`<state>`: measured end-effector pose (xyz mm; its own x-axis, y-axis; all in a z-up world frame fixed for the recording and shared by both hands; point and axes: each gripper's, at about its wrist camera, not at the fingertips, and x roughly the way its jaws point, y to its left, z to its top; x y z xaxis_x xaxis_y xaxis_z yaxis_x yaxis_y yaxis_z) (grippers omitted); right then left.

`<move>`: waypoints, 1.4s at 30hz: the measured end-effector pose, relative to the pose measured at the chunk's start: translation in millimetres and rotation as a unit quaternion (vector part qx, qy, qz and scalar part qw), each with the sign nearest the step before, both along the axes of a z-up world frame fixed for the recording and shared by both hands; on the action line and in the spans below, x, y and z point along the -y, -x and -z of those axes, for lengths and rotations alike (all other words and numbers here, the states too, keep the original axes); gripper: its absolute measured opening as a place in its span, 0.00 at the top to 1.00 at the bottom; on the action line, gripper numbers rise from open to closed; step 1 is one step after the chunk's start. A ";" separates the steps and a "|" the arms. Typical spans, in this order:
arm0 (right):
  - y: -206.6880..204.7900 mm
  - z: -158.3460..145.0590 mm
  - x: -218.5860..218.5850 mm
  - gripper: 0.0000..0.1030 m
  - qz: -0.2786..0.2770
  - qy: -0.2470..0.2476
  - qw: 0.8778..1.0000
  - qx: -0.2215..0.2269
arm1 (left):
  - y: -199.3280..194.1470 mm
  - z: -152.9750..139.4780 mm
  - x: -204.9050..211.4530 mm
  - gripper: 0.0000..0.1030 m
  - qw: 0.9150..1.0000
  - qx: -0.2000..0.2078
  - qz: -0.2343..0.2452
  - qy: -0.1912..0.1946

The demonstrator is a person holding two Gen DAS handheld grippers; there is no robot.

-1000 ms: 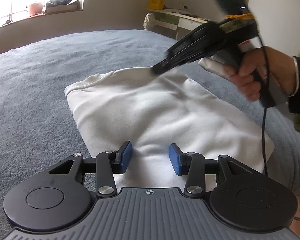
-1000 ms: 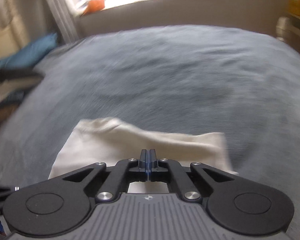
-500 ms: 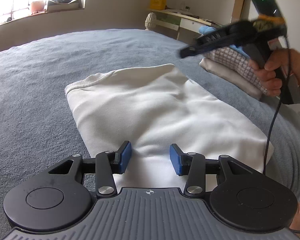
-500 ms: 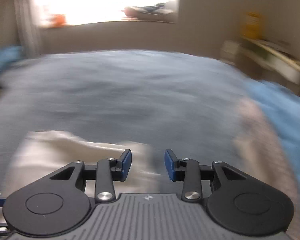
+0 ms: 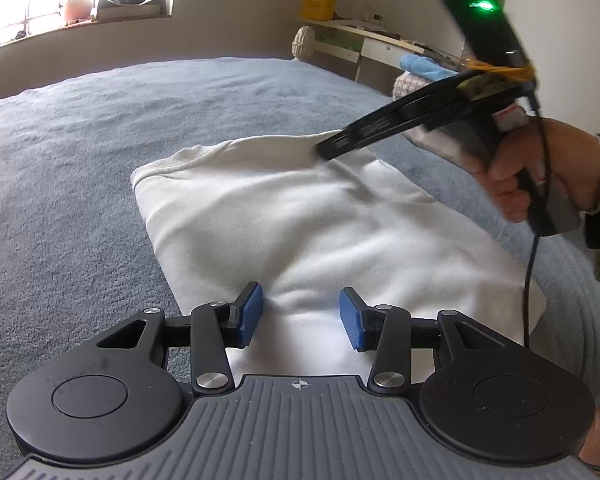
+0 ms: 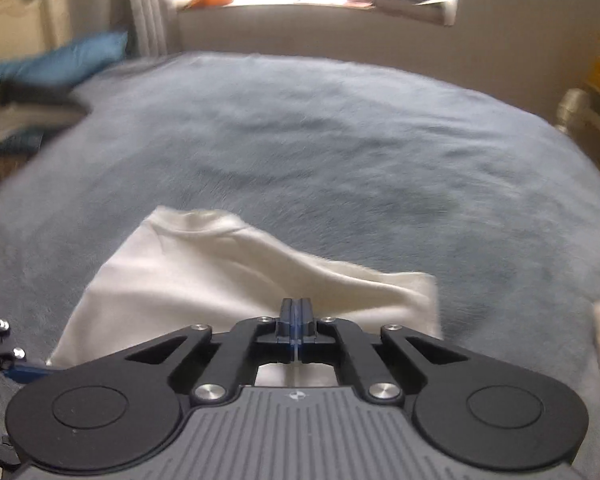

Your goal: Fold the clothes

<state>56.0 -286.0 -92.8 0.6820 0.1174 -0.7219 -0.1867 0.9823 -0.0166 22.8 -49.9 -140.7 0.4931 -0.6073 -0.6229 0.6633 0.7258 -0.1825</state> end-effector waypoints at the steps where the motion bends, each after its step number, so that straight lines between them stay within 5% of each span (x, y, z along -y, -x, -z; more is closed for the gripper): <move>1: 2.9 -1.0 12.7 1.00 0.030 0.005 1.000 0.005 | 0.2 0.1 -0.1 0.59 1.000 0.000 0.000 0.001; 4: 9.8 -0.6 54.6 1.00 0.138 0.049 0.989 0.010 | 1.2 0.2 -0.2 0.59 1.000 -0.001 0.000 0.003; 7: 2.7 23.6 83.6 0.97 0.221 0.179 0.956 -0.067 | 1.6 -0.3 0.3 0.59 1.000 -0.002 -0.001 0.003; 8: 3.7 25.5 88.6 0.96 0.234 0.182 0.952 -0.078 | 1.5 -0.6 0.5 0.59 1.000 -0.002 -0.001 0.003; 10: 12.7 14.7 86.4 0.96 0.225 0.135 0.963 -0.054 | 1.6 -0.5 1.3 0.59 1.000 -0.001 -0.002 0.001; 13: 27.5 -16.8 53.6 0.84 0.123 0.027 0.992 0.030 | 1.8 -0.1 2.4 0.58 1.000 0.001 -0.002 -0.002; 16: 17.3 -23.3 15.2 0.79 0.022 -0.039 0.999 0.022 | 2.3 -0.4 3.3 0.58 1.000 0.002 -0.003 -0.005; 19: 0.5 -12.6 -12.7 0.75 -0.014 -0.051 0.999 -0.012 | 1.7 -0.9 2.7 0.58 1.000 0.000 -0.003 -0.005; 23: -24.8 14.4 -27.9 0.74 -0.009 -0.033 0.998 -0.060 | 1.7 -0.6 1.6 0.58 1.000 0.000 -0.004 -0.002; 25: -23.7 17.6 -28.8 0.77 -0.012 -0.010 0.999 -0.050 | 1.6 -0.4 1.1 0.58 1.000 -0.001 -0.004 -0.001; 28: -23.4 16.9 -23.8 1.00 0.005 -0.003 0.999 -0.044 | 1.3 -0.1 0.2 0.58 1.000 -0.001 -0.004 0.002; 35: -23.7 13.5 15.8 1.00 0.070 -0.094 0.992 -0.044 | 1.4 0.0 0.4 0.58 1.000 -0.001 -0.003 0.003; 40: -13.3 3.6 47.8 1.00 0.129 -0.079 0.989 -0.009 | 1.7 -0.8 0.6 0.58 1.000 -0.002 -0.004 0.002; 42: -7.1 3.5 64.4 1.00 0.169 -0.029 0.985 0.001 | 1.7 -1.0 0.9 0.58 1.000 -0.002 -0.004 0.002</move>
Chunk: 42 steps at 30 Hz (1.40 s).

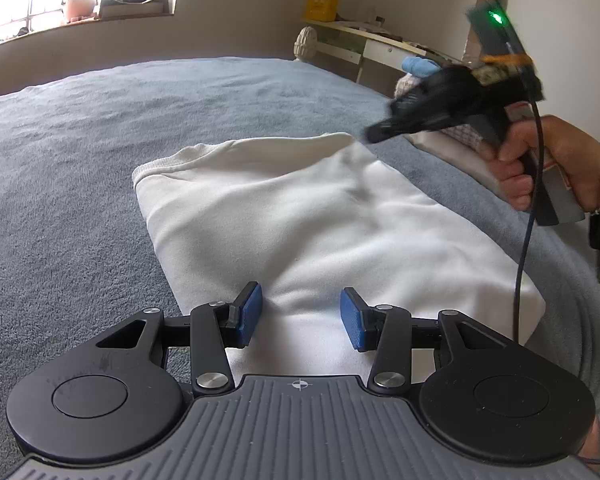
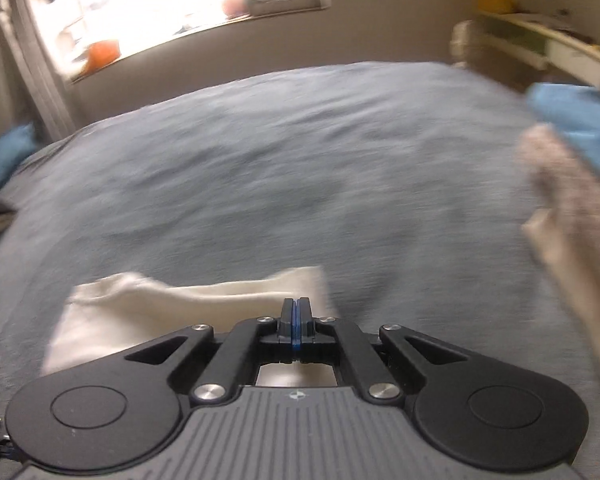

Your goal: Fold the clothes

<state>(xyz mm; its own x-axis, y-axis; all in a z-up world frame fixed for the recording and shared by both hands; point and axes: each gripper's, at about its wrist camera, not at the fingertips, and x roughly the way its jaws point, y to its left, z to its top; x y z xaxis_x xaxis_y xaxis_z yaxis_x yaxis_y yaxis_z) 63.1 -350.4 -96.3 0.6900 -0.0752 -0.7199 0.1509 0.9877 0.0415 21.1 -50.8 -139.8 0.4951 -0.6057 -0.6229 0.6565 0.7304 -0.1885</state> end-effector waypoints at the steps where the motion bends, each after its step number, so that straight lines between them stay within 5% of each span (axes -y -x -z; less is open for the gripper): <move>1: 3.3 0.3 8.3 1.00 0.022 0.030 0.999 -0.001 | 0.0 -0.1 0.1 0.58 1.000 0.000 0.000 0.000; 3: 7.0 5.1 25.8 0.99 0.063 0.079 0.995 -0.024 | 0.0 -0.2 0.4 0.58 1.000 -0.001 0.000 -0.001; 5: 5.9 16.8 44.6 0.65 0.102 0.095 0.987 -0.078 | 0.0 -0.5 0.7 0.58 1.000 -0.001 -0.001 -0.001; 6: 7.1 21.0 53.3 0.60 0.123 0.090 0.983 -0.097 | 0.0 -0.8 0.8 0.58 1.000 -0.001 -0.001 -0.001; 10: 19.0 5.4 46.2 0.55 0.127 0.087 0.987 -0.048 | 0.7 -1.5 1.4 0.58 1.000 0.000 -0.002 -0.003; 14: 25.5 -29.8 -9.7 0.57 -0.058 -0.004 0.997 0.050 | 0.3 -2.2 1.1 0.58 1.000 -0.002 -0.006 0.001; 18: 7.9 -30.3 -97.4 0.65 -0.260 -0.026 0.965 0.016 | -0.3 -2.5 1.8 0.58 1.000 -0.007 -0.012 0.003; 22: -24.9 4.1 -164.6 0.79 -0.338 -0.006 0.940 -0.033 | -0.7 -2.9 -0.9 0.58 0.999 -0.022 -0.023 0.010; 25: -56.8 27.5 -176.7 0.88 -0.301 -0.006 0.953 -0.042 | 1.8 -4.0 -3.2 0.58 0.999 -0.027 -0.026 0.013; 30: -82.2 23.5 -157.0 0.87 -0.189 -0.009 0.981 -0.042 | 10.0 -8.7 -7.6 0.58 0.999 -0.038 -0.020 0.019; 33: -61.7 -0.7 -124.3 0.86 -0.174 -0.089 0.980 -0.033 | 12.0 -12.4 -12.0 0.58 0.998 -0.052 -0.027 0.020; 36: -22.6 -23.0 -111.5 0.85 -0.223 -0.134 0.965 -0.038 | 12.0 -15.1 -15.0 0.58 0.996 -0.076 -0.040 0.025; 39: -10.5 -10.6 -117.0 0.85 -0.250 -0.111 0.959 -0.078 | 10.8 -17.6 -10.2 0.58 0.995 -0.083 -0.048 0.010; 42: -19.9 20.0 -109.3 0.89 -0.196 -0.110 0.969 -0.103 | 14.5 -19.2 -4.0 0.58 0.995 -0.088 -0.056 -0.007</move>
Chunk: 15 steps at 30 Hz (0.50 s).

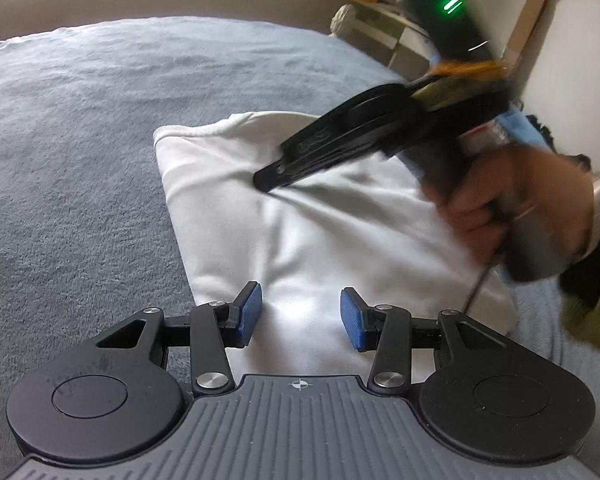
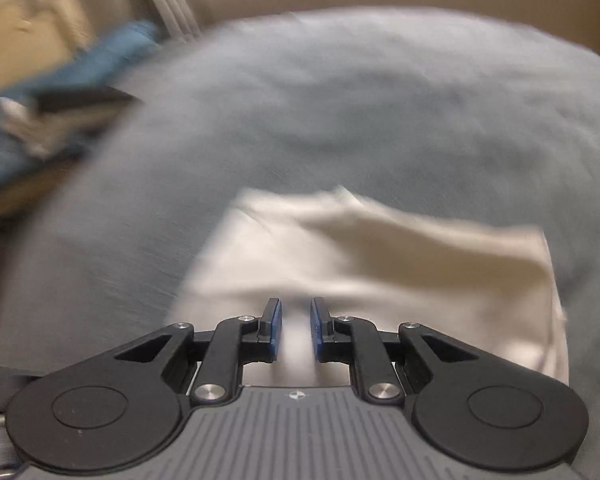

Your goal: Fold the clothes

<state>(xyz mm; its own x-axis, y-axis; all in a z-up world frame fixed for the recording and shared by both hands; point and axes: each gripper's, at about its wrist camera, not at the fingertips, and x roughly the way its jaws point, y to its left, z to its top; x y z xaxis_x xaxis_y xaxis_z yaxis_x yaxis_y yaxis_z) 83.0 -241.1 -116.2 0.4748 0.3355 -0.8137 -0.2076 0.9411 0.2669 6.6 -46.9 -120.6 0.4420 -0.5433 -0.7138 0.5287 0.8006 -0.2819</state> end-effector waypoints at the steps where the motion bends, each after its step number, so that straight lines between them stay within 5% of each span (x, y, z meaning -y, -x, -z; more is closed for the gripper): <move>1: -3.0 4.4 7.9 0.94 0.026 -0.029 0.999 -0.002 | 2.7 -0.6 1.5 0.58 1.000 -0.003 0.000 -0.005; 6: 0.5 -10.2 34.6 0.94 0.128 -0.079 0.989 -0.007 | 15.0 -6.5 6.5 0.58 0.999 0.002 0.001 -0.047; 10: 35.5 -28.1 51.3 0.85 0.095 -0.139 0.986 -0.013 | 15.0 -6.8 10.0 0.58 0.998 -0.002 -0.001 -0.065; 12: 52.1 -18.0 60.4 0.82 0.103 -0.116 0.987 -0.035 | 14.1 -6.5 12.6 0.58 0.997 -0.004 -0.001 -0.073; 14: 67.6 -3.8 75.9 1.00 0.134 -0.069 0.988 -0.029 | 15.3 -7.4 15.3 0.58 0.997 -0.004 0.000 -0.080; 15: 75.8 -0.6 87.6 1.00 0.156 -0.079 0.984 -0.026 | 16.3 -7.9 16.8 0.57 0.996 -0.003 0.001 -0.085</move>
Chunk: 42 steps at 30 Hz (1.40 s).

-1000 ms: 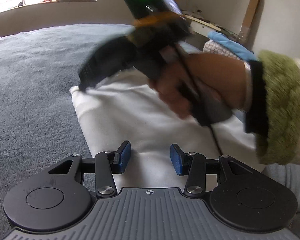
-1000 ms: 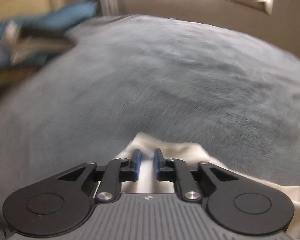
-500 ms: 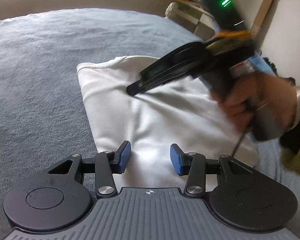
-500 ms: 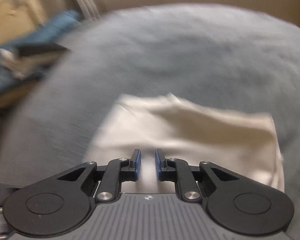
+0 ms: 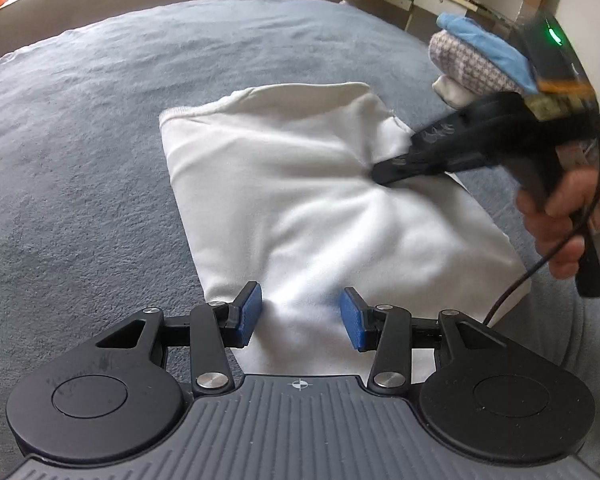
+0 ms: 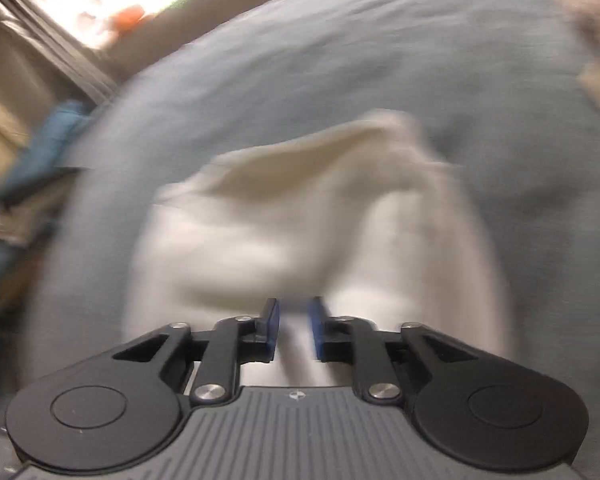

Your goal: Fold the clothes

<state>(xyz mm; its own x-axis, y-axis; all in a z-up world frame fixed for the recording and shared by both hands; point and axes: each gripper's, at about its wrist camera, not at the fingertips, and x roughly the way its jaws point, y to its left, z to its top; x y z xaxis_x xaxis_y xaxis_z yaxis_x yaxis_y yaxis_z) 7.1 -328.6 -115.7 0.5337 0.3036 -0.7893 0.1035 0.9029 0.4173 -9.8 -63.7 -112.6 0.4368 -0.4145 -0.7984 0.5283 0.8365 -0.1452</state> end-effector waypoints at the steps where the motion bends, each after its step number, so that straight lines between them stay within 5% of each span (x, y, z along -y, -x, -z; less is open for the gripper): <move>1: 7.6 0.1 12.8 1.00 0.031 -0.032 0.999 -0.001 | 1.1 -0.2 1.3 0.56 1.000 0.001 0.001 -0.005; 4: 25.3 -14.7 21.8 0.98 0.052 -0.021 0.998 0.010 | 1.5 -0.3 4.6 0.55 1.000 0.003 0.002 -0.017; 10: 57.6 -29.7 -4.3 0.88 -0.066 -0.064 0.995 0.047 | 2.2 -0.4 9.7 0.52 1.000 0.002 0.000 -0.029; 15: 77.9 -11.3 -13.3 0.92 -0.110 0.014 0.993 0.035 | 5.1 -1.8 13.8 0.51 0.999 0.005 0.004 -0.039; 20: 84.5 -22.2 -10.4 0.89 -0.096 0.069 0.992 0.042 | 5.9 -2.3 15.2 0.51 0.999 0.006 0.001 -0.045; 27: 108.0 -40.8 -30.9 0.88 -0.162 0.100 0.978 0.091 | 8.0 -5.2 11.9 0.51 0.999 0.007 -0.004 -0.034; 32: 105.1 -9.5 -33.7 0.87 -0.162 0.170 0.971 0.052 | 27.9 -8.5 -4.9 0.51 0.999 0.042 0.029 -0.001; 35: 108.2 -22.4 -32.3 0.86 -0.156 0.159 0.973 0.064 | 44.9 -1.0 -7.7 0.52 0.996 0.059 0.059 -0.030; 39: 124.6 -30.7 -38.7 0.86 -0.201 0.154 0.961 0.107 | 58.0 11.2 -3.3 0.52 0.993 0.061 0.075 -0.070; 42: 125.2 -1.8 -48.1 0.87 -0.229 0.226 0.944 0.076 | 58.0 16.0 -0.2 0.51 0.993 0.049 0.073 -0.074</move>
